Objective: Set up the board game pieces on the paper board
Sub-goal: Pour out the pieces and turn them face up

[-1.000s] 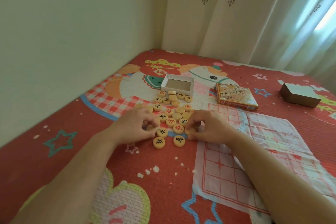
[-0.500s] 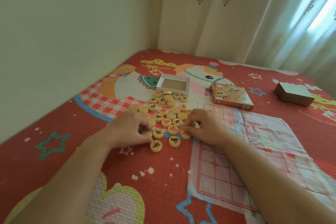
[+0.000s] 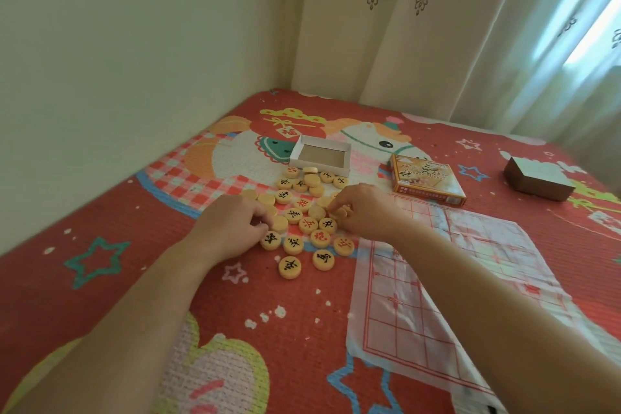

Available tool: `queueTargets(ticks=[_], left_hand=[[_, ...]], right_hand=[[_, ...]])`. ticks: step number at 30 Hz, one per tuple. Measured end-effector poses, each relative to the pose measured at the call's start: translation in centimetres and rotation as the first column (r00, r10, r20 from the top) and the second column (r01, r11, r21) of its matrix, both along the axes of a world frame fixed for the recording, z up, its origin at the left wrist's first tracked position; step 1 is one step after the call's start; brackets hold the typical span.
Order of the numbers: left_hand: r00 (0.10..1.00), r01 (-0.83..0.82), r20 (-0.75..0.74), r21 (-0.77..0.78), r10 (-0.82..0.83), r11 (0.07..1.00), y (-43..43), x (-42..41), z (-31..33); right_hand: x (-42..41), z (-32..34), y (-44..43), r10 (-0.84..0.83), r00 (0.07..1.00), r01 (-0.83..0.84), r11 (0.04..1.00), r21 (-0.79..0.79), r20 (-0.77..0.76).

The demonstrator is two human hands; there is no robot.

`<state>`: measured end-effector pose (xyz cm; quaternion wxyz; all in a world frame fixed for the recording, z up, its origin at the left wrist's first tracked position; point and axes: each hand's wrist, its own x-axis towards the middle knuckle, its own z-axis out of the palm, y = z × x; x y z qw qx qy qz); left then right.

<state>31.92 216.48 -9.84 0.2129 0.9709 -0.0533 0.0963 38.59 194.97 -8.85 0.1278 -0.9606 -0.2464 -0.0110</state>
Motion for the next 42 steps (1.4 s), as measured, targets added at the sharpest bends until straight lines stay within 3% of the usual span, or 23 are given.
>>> queueTargets(ticks=[4,9,16,20,24,32,36,42], left_hand=[[0.994,0.004,0.11,0.02,-0.007,1.0,-0.4,0.6,-0.6],[0.993,0.069,0.092,0.053,-0.074,0.996,-1.5,1.2,-0.9],[0.988,-0.045,0.15,0.122,0.026,0.992,-2.7,1.4,-0.7],[0.972,-0.062,0.231,0.05,0.049,0.997,-2.4,1.4,-0.9],[0.981,-0.07,0.183,0.003,0.068,0.998,-1.9,1.6,-0.9],[0.982,-0.125,0.144,-0.017,0.126,0.992,-0.9,1.7,-1.0],[0.968,-0.178,0.164,-0.096,0.192,0.979,0.4,2.0,-0.6],[0.975,-0.203,0.045,-0.215,0.217,0.955,3.1,1.7,0.1]], right_hand=[[0.3,-0.2,0.3,-0.056,0.998,0.06,0.991,0.122,-0.035],[0.4,0.0,0.3,-0.063,0.995,0.076,0.978,0.194,-0.073],[0.9,0.1,0.6,-0.076,0.997,0.073,0.992,0.1,0.024],[1.2,0.5,1.6,-0.024,0.998,0.018,0.994,0.109,0.056],[1.1,0.6,2.4,0.077,0.996,-0.07,0.987,0.141,-0.044],[0.4,0.7,2.8,0.08,0.997,-0.08,0.997,-0.005,-0.012],[0.2,0.4,2.7,0.037,0.999,-0.037,0.999,0.028,-0.027],[0.4,-0.1,3.2,-0.011,1.0,0.012,0.986,0.164,-0.008]])
